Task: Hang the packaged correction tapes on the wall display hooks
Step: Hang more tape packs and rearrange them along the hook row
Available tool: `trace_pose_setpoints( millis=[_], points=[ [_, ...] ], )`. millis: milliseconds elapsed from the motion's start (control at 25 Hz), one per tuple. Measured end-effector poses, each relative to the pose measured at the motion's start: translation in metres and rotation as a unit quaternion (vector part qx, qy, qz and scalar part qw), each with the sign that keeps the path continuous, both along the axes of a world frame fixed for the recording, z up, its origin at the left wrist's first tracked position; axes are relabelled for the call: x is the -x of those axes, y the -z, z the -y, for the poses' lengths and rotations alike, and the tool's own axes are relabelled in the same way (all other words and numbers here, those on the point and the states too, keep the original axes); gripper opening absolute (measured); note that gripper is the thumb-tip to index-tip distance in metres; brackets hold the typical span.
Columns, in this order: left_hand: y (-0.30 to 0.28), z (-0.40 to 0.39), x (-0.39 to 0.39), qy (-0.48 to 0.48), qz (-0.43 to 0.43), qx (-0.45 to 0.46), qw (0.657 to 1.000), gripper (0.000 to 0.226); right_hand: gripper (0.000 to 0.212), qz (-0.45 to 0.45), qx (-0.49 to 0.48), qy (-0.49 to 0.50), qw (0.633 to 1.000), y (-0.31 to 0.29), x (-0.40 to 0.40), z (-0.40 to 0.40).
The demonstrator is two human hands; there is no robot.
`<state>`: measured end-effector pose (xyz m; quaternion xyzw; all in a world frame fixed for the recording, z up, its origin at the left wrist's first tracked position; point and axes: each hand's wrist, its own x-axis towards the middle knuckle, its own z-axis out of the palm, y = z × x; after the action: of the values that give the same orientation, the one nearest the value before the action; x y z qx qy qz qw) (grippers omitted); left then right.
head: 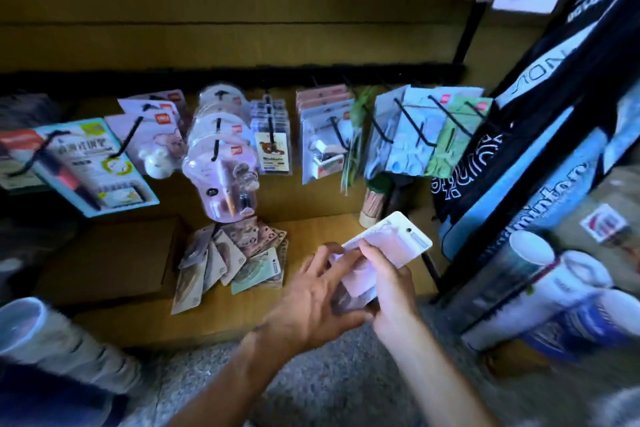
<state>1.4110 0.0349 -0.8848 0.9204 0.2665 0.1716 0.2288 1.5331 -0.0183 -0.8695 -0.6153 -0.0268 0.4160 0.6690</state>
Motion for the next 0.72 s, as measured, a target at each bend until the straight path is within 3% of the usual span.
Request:
trace_pose_setpoints(
  millis=[80, 120, 200, 280, 400, 560, 640, 720],
  points=[
    [-0.031, -0.007, 0.019, -0.004, -0.013, -0.018, 1.0, 0.086, 0.024, 0.022, -0.042, -0.021, 0.999, -0.019, 0.003, 0.011],
    [-0.045, -0.008, 0.029, -0.032, 0.009, 0.018, 0.999, 0.095, 0.031, 0.031, -0.067, -0.033, 0.997, -0.028, 0.007, 0.014],
    [-0.071, -0.003, 0.042, -0.087, 0.091, 0.24, 0.963, 0.104, 0.038, 0.025, -0.132, -0.051, 0.99, -0.046, 0.015, 0.017],
    [-0.087, 0.001, 0.05, -0.024, 0.148, 0.431, 0.89, 0.071, 0.032, 0.044, -0.183, -0.073, 0.979, -0.065, 0.024, 0.016],
    [-0.106, 0.014, 0.055, 0.011, 0.208, 0.456, 0.865, 0.044, 0.043, 0.08, -0.226, -0.081, 0.968, -0.098, 0.03, 0.013],
    [-0.125, 0.005, 0.064, -0.113, 0.343, 0.483, 0.798, 0.042, 0.037, 0.105, -0.27, -0.009, 0.957, -0.14, 0.004, 0.015],
    [-0.134, -0.002, 0.068, -0.127, 0.4, 0.499, 0.758, 0.043, 0.026, 0.143, -0.267, -0.025, 0.953, -0.154, -0.005, 0.018],
    [-0.146, -0.004, 0.069, -0.126, 0.415, 0.508, 0.744, 0.037, 0.025, 0.168, -0.252, -0.071, 0.95, -0.161, -0.002, 0.02]
  ],
)
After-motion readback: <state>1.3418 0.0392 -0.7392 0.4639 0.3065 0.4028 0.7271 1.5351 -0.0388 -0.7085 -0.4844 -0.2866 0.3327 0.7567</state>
